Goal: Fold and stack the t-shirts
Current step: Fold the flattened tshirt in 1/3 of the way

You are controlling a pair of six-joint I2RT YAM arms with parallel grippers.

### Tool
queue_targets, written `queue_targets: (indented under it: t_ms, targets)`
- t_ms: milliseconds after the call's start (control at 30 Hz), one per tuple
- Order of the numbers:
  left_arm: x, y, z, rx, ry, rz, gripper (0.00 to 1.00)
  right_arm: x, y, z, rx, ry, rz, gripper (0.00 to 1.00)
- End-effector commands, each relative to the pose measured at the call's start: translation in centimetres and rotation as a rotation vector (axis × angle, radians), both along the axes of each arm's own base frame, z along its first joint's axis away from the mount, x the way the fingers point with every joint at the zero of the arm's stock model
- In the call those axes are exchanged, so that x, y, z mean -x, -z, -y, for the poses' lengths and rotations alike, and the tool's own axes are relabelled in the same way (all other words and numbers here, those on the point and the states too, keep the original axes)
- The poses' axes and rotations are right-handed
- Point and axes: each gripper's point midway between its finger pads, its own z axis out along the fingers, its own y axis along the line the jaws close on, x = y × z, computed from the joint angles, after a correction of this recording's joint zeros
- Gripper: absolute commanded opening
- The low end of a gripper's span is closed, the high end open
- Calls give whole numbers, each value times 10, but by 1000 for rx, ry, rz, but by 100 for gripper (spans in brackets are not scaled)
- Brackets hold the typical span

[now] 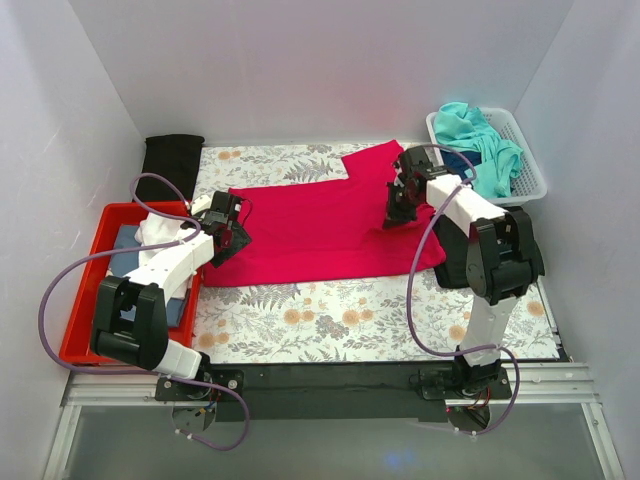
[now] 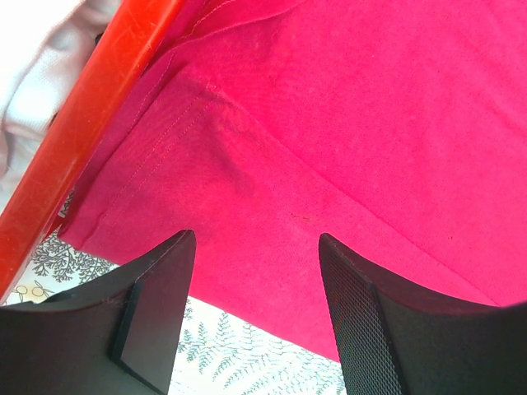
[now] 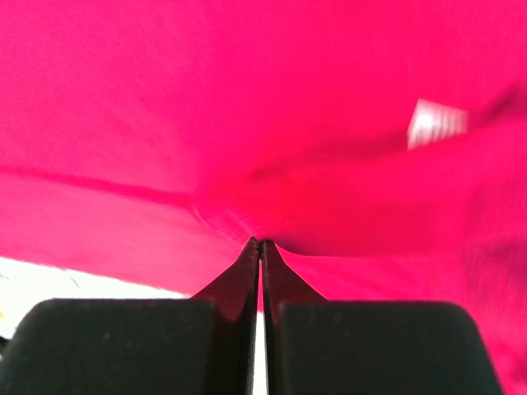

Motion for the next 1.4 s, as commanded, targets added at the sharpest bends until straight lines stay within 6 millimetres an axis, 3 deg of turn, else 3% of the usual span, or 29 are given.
queue_targets:
  t_ms: [0, 267, 333, 367, 467, 600, 700, 800, 833, 900, 933, 967, 1000, 1067, 1133, 1200, 1233, 1300, 1367]
  targets:
    - [-4, -16, -4, -24, -2, 43, 60, -28, -11, -13, -13, -28, 56, 1]
    - [-7, -19, -4, -30, -2, 46, 60, -60, 6, -33, -9, -90, 47, 2]
    - [-7, -18, -4, -30, -4, 45, 60, -60, 10, -31, 7, -101, 44, 11]
    - [-8, -19, -4, -29, -5, 47, 60, -59, 10, -31, 13, -105, 44, 20]
    - [-9, -19, -4, -26, -7, 49, 60, -59, 0, -25, 37, -106, 73, 28]
    - [-15, -23, -2, -21, -5, 67, 60, -65, -18, -21, 57, -100, 130, 32]
    - [-20, -23, 1, -21, 11, 71, 60, -75, -17, -14, 74, -74, 139, 32]
    - [-35, -26, 4, -30, 24, 88, 60, -92, -19, -7, 60, -33, 148, 32]
    - [-48, -35, 6, -31, 24, 114, 60, -103, -26, -6, 52, -19, 175, 32]
    - [-61, -26, 7, -50, 17, 91, 60, -115, -18, -7, 41, -9, 167, 32]
    - [-70, -28, 7, -58, 12, 97, 60, -124, -23, -10, 24, -9, 184, 32]
    - [-85, -37, 10, -51, 3, 127, 60, -128, -22, -12, 13, -10, 184, 32]
    - [-95, -24, 11, -57, 3, 98, 60, -129, -11, -15, 7, -12, 163, 32]
    - [-120, -32, 15, -50, -4, 128, 60, -131, -3, -18, -10, -18, 146, 32]
    - [-135, -15, 17, -48, -4, 96, 60, -130, 12, -19, -5, -21, 120, 32]
    - [-156, -22, 17, -48, -15, 127, 60, -129, 25, -18, -2, -22, 97, 32]
    - [-164, -11, 16, -56, -16, 109, 60, -130, 29, -15, -3, -16, 88, 32]
    - [-183, -18, 16, -58, -11, 141, 60, -132, 35, -13, -9, -3, 75, 32]
    - [-193, -10, 14, -86, -10, 134, 60, -135, 37, -8, -18, 11, 67, 32]
